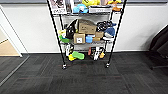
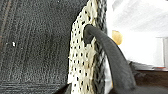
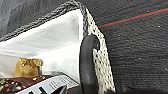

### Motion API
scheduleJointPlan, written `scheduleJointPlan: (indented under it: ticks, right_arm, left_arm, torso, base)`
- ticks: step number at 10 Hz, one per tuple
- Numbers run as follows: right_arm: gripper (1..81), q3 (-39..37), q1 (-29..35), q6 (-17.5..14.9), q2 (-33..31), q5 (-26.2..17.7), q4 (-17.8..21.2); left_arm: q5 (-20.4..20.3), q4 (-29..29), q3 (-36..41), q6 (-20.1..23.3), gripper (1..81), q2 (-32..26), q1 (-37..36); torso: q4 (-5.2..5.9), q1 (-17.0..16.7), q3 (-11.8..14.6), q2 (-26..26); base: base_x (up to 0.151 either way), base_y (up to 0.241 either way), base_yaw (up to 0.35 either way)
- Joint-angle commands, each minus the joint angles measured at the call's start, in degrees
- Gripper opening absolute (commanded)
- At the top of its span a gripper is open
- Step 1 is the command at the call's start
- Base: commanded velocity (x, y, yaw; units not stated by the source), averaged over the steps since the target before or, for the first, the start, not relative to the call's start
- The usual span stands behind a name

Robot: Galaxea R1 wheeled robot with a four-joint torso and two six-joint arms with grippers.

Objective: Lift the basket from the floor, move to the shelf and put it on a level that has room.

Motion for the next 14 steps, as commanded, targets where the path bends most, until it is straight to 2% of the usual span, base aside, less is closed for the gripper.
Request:
scheduleJointPlan:
  ticks: [1,7,8,9,10,14]
  right_arm:
    - [81.1,7.37,5.95,0.37,-3.53,-1.92,1.47]
    - [81.1,14.39,6.13,1.78,-7.75,-1.83,1.55]
    - [81.1,15.72,6.13,1.78,-8.55,-1.48,1.64]
    - [81.1,16.68,6.04,1.78,-9.25,-0.51,1.64]
    - [1.0,17.39,6.04,1.78,-9.60,-0.43,1.82]
    - [1.0,18.26,6.04,3.27,-10.04,-0.34,1.91]
  left_arm:
    - [2.56,-0.47,12.12,-0.07,81.1,-7.92,-5.47]
    - [2.65,-0.39,15.64,-0.51,81.1,-10.28,-5.91]
    - [2.65,-0.39,16.43,-0.51,1.0,-10.46,-6.35]
    - [2.65,-0.39,17.22,-0.51,1.0,-10.64,-6.44]
    - [2.65,-0.39,18.10,-0.51,1.0,-10.82,-6.52]
    - [2.65,-2.31,21.71,-1.47,1.0,-13.28,-6.44]
  torso:
    - [0.00,0.00,0.00,0.00]
    - [0.00,0.00,0.00,0.00]
    - [0.00,0.00,0.00,0.00]
    - [0.00,0.00,0.00,0.00]
    - [0.00,0.00,0.00,0.00]
    - [0.00,0.00,-0.02,0.00]
  base:
    - [0.000,0.000,0.000]
    - [0.000,0.000,0.000]
    - [0.000,0.000,0.000]
    - [0.000,0.000,0.000]
    - [0.000,0.000,0.000]
    - [0.000,0.000,0.000]
